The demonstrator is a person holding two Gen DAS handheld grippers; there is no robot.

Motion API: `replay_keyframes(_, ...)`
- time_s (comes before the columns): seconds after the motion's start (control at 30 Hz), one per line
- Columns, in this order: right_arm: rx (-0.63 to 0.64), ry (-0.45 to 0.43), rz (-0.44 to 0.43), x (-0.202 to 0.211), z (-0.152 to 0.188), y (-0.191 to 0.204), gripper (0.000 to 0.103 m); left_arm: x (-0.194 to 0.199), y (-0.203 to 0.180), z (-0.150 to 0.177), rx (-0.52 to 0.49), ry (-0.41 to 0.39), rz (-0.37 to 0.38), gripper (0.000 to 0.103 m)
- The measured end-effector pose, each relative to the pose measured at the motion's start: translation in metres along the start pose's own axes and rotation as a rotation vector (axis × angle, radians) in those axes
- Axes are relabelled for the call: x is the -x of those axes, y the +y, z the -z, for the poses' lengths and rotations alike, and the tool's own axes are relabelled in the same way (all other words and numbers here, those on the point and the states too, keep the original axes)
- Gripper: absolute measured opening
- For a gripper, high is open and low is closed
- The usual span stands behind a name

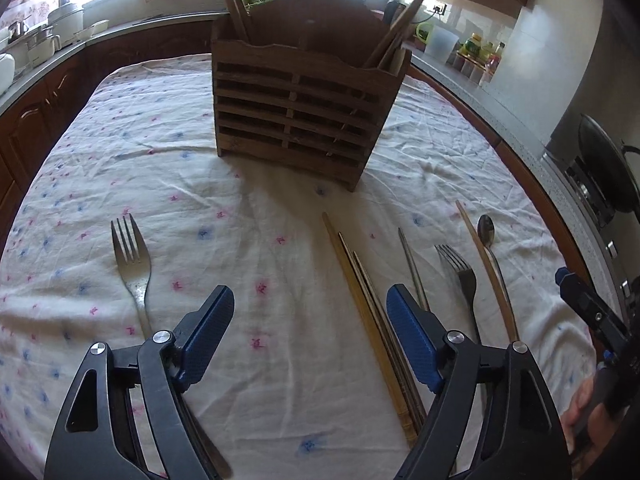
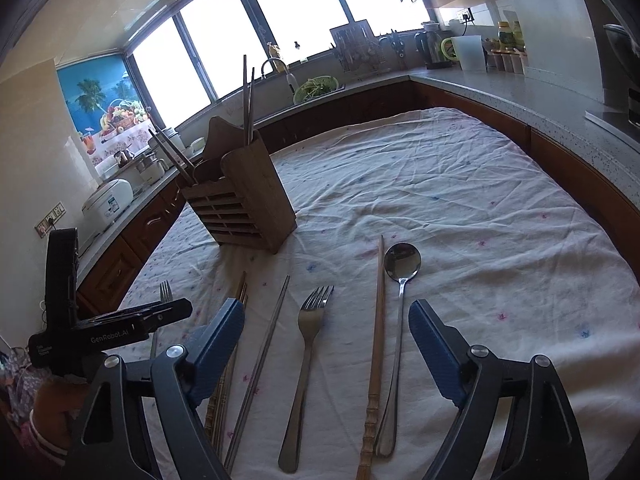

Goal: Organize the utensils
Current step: 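Move both tools back toward the remaining forks, spoon and chopsticks, then close the left tool on a wooden chopstick while the right tool grasps a steel fork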

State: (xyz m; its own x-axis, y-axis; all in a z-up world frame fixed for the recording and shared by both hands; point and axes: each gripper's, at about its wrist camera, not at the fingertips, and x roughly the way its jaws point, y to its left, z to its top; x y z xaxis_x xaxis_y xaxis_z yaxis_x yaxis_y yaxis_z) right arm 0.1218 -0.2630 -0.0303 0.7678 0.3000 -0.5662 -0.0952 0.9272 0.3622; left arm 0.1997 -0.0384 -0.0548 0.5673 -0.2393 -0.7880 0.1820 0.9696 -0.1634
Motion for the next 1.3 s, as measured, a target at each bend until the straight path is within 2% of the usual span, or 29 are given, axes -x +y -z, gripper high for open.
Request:
replay_keyframes(0.17,-0.016,0.006,0.003,-0.004,-0.001,-0.004,0.086,-0.031,-0.013,0.003,-0.041,0.085,-0.014,0.062)
replay_keyframes(0.23,-0.022,0.010,0.002,-0.006,-0.002,-0.006,0.086,-0.033,-0.019,0.003,-0.079,0.069,-0.052,0.063)
replay_keyframes(0.4,-0.032,0.022,-0.003,-0.013,-0.003,-0.009,0.085,-0.034,-0.014,0.004,-0.104,0.072,-0.064,0.062)
replay_keyframes(0.47,-0.031,0.031,-0.010,-0.017,-0.003,-0.008,0.084,-0.034,-0.018,0.007,-0.161,0.082,-0.099,0.061)
replay_keyframes(0.57,-0.029,0.055,-0.026,-0.024,-0.003,-0.006,0.075,-0.031,-0.014,0.009,-0.179,0.092,-0.097,0.060)
replay_keyframes(0.63,-0.015,0.075,-0.029,-0.030,-0.003,-0.004,0.060,-0.028,-0.007,0.009,-0.176,0.101,-0.096,0.058)
replay_keyframes(0.7,-0.002,0.105,-0.035,-0.038,-0.002,-0.001,0.053,-0.027,0.000,0.007,-0.155,0.107,-0.078,0.058)
replay_keyframes(0.87,0.051,0.195,-0.020,-0.066,-0.001,0.010,0.053,-0.032,0.010,-0.006,-0.099,0.108,-0.064,0.058)
replay_keyframes(1.0,0.092,0.265,0.004,-0.091,-0.001,0.018,0.040,-0.042,0.007,-0.016,-0.120,0.100,-0.072,0.054)
replay_keyframes(1.07,0.110,0.267,0.016,-0.097,-0.001,0.019,0.036,-0.046,0.002,-0.019,-0.152,0.089,-0.082,0.042)
replay_keyframes(1.1,0.114,0.272,0.025,-0.099,-0.002,0.020,0.028,-0.047,0.000,-0.020,-0.166,0.082,-0.082,0.037)
replay_keyframes(1.17,0.097,0.271,0.012,-0.100,-0.003,0.017,0.026,-0.048,-0.001,-0.022,-0.182,0.080,-0.069,0.014)
replay_keyframes(1.3,0.070,0.268,-0.020,-0.095,-0.001,0.014,0.023,-0.048,-0.002,-0.022,-0.202,0.076,-0.060,0.006)
